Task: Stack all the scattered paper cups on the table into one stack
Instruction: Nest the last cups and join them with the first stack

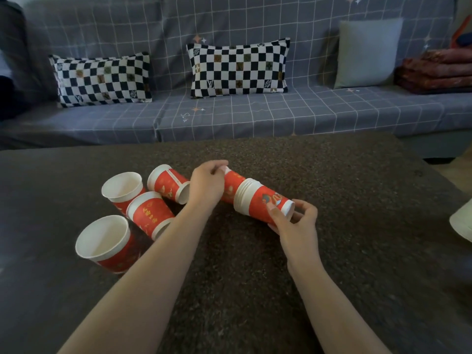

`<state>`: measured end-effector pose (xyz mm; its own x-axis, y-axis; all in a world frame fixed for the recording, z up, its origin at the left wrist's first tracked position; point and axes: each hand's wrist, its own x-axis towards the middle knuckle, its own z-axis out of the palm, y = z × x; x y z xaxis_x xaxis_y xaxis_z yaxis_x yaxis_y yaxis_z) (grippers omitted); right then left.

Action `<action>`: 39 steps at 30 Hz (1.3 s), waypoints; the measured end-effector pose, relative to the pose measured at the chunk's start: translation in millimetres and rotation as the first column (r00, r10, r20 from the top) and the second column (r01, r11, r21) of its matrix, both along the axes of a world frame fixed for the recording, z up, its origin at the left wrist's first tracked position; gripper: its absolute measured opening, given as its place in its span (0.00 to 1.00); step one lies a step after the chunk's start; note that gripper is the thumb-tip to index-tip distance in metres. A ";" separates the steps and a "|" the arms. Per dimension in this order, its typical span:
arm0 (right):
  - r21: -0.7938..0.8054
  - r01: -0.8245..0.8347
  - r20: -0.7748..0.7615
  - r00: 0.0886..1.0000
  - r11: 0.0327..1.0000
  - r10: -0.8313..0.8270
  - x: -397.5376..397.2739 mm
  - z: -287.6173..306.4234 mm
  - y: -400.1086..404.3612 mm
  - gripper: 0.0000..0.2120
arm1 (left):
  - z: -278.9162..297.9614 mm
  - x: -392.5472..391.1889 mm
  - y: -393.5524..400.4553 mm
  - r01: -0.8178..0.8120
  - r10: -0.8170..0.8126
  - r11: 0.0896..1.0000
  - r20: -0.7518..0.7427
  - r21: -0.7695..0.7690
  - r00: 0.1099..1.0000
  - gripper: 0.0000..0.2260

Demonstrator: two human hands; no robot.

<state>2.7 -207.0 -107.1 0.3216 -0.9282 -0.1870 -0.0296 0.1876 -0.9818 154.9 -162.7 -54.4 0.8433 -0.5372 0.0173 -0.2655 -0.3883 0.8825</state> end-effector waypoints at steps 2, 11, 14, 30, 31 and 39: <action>0.007 -0.030 0.027 0.999 1.000 0.030 -2.5 -0.3 7.1 0.26 | 2.1 -17.9 11.2 0.035 -0.041 0.998 -0.116 -0.057 0.992 0.13; 0.033 -0.126 0.080 0.989 0.991 0.123 -13.1 0.3 47.8 0.26 | 14.2 -28.3 76.0 -0.015 -0.064 0.975 0.345 0.221 0.936 0.15; 0.060 -0.124 0.082 0.989 0.990 0.119 -13.9 2.2 60.8 0.25 | 16.6 -9.1 93.2 -0.252 -0.224 0.734 0.575 0.630 0.787 0.19; 0.059 -0.098 0.124 0.988 0.993 0.090 -24.3 8.4 62.8 0.25 | 21.6 28.0 84.2 -0.233 -0.311 0.538 0.448 0.810 0.838 0.15; 0.061 -0.095 0.123 0.989 0.994 0.086 -25.7 7.5 62.1 0.24 | 22.2 29.4 83.1 -0.214 -0.315 0.536 0.428 0.817 0.847 0.14; 0.097 -0.097 0.126 0.988 0.991 0.084 -37.2 -0.3 66.6 0.24 | 34.2 22.7 84.3 -0.038 -0.094 0.805 0.191 0.593 0.977 0.16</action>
